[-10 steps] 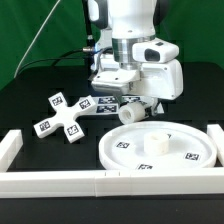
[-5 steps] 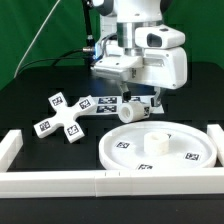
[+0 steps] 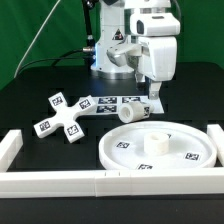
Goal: Assemble round table
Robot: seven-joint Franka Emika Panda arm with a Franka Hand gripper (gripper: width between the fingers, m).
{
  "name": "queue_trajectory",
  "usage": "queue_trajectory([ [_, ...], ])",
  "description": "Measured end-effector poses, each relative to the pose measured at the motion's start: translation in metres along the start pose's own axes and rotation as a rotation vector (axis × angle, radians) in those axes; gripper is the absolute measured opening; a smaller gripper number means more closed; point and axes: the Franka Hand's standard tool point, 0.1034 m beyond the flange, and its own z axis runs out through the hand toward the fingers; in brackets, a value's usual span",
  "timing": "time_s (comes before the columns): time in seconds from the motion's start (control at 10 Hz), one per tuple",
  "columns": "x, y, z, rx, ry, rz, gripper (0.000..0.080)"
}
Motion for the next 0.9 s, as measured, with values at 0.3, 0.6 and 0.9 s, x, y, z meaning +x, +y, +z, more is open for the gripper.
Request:
queue_trajectory([
  [0.3, 0.020, 0.001, 0.000, -0.002, 0.009, 0.344, 0.0649],
  [0.6, 0.020, 0.002, 0.000, 0.005, 0.019, 0.564, 0.0649],
  [0.9, -0.001, 0.015, -0.012, 0.068, -0.002, 1.042, 0.0649],
])
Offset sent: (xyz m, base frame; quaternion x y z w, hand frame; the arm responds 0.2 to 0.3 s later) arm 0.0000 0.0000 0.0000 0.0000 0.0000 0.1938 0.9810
